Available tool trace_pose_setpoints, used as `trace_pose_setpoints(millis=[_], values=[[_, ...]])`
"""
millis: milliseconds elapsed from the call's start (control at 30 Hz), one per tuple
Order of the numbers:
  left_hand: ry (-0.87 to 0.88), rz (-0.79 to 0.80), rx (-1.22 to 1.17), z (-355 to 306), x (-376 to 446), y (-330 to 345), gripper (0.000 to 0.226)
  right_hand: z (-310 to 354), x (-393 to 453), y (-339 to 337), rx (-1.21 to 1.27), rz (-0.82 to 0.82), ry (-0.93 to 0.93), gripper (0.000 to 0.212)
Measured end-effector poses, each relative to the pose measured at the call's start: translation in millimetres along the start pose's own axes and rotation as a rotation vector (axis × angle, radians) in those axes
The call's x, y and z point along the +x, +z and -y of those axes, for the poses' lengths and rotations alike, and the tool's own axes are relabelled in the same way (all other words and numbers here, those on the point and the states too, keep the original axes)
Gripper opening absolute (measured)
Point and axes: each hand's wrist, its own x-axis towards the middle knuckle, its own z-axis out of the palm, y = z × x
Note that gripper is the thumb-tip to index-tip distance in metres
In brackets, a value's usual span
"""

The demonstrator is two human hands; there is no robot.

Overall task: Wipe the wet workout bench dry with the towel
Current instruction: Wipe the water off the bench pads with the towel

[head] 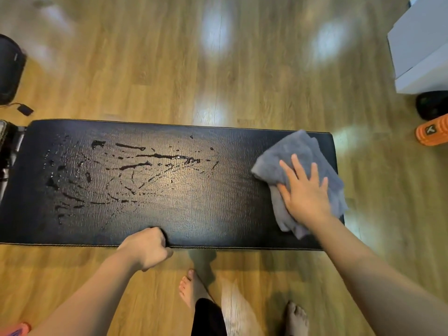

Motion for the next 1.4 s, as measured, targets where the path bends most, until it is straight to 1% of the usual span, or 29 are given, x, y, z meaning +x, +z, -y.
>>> trace_pose_setpoints(millis=[67, 100, 167, 233, 333, 433, 533, 600, 667, 733, 800, 867, 900, 933, 1000, 1067, 1133, 1200, 1267, 1300, 1333, 1400], values=[[0.000, -0.001, 0.003, -0.3, -0.6, 0.8, 0.042, 35.1, 27.2, -4.9, 0.068, -0.003, 0.070, 0.059], [0.001, -0.004, 0.000, -0.5, -0.4, 0.9, 0.042, 55.4, 32.7, -5.8, 0.078, -0.006, 0.051, 0.059], [0.005, -0.004, 0.001, -0.3, 0.1, 0.6, 0.041, 93.0, 28.0, -1.6, 0.033, -0.010, -0.076, 0.060], [0.006, 0.013, -0.005, 0.7, 0.4, 0.7, 0.040, 117.4, 3.5, 12.1, -0.037, -0.014, -0.219, 0.061], [-0.005, 0.012, -0.009, 0.6, 0.5, 2.1, 0.038, 113.0, -45.7, 35.8, -0.114, -0.042, -0.350, 0.061], [-0.007, 0.013, -0.010, 1.7, 1.1, 1.9, 0.038, 64.7, -90.5, 54.3, -0.188, -0.014, -0.461, 0.064], [0.001, 0.027, -0.014, 1.8, 0.8, 1.4, 0.040, 3.2, -109.3, 51.6, -0.185, 0.032, -0.413, 0.072], [0.002, 0.029, -0.009, 0.9, 0.3, 1.3, 0.041, -31.3, -97.9, 39.7, -0.161, 0.032, -0.309, 0.066], [0.005, 0.028, 0.002, 0.5, 0.6, 0.8, 0.040, -50.5, -68.4, 22.3, -0.113, -0.003, -0.169, 0.059], [0.009, 0.021, 0.003, 1.4, 1.8, 1.7, 0.041, -49.2, -28.4, 5.7, -0.016, -0.034, 0.012, 0.055], [0.012, 0.016, -0.011, 3.9, 3.2, 4.7, 0.040, -31.1, 11.6, -5.2, 0.117, -0.056, 0.181, 0.056], [0.012, 0.006, -0.033, 5.9, 5.1, 7.6, 0.039, -4.2, 39.7, -14.4, 0.190, -0.061, 0.252, 0.057], [0.011, 0.003, -0.035, 6.5, 5.7, 8.5, 0.038, 9.4, 46.5, -16.6, 0.192, -0.052, 0.235, 0.057], [0.011, 0.002, -0.032, 6.8, 6.5, 8.9, 0.039, 21.7, 48.5, -17.4, 0.168, -0.041, 0.176, 0.058], [0.010, 0.002, -0.032, 6.3, 7.6, 9.3, 0.041, 41.0, 35.2, -9.0, 0.069, -0.029, -0.022, 0.058], [0.016, 0.009, -0.045, 6.2, 7.5, 9.9, 0.042, 50.0, 4.6, 7.2, -0.020, -0.037, -0.200, 0.060], [0.010, 0.022, -0.063, 4.4, 7.5, 9.8, 0.043, 45.0, -33.2, 24.8, -0.075, -0.049, -0.294, 0.061], [-0.010, 0.033, -0.070, 1.1, 7.0, 6.4, 0.043, 25.1, -67.5, 40.0, -0.139, -0.030, -0.361, 0.062], [-0.032, 0.073, -0.029, -3.9, 2.8, 0.4, 0.045, -6.4, -91.3, 47.7, -0.179, 0.003, -0.384, 0.065], [-0.027, 0.105, -0.003, -7.2, 0.3, -2.2, 0.047, -22.5, -97.8, 46.6, -0.175, 0.014, -0.364, 0.066], [-0.012, 0.130, 0.017, -12.0, -1.8, -4.5, 0.045, -37.5, -99.6, 43.9, -0.160, 0.023, -0.317, 0.065], [0.055, 0.146, 0.041, -27.1, -2.7, -8.0, 0.034, -59.6, -87.2, 32.4, -0.114, 0.026, -0.174, 0.062]])
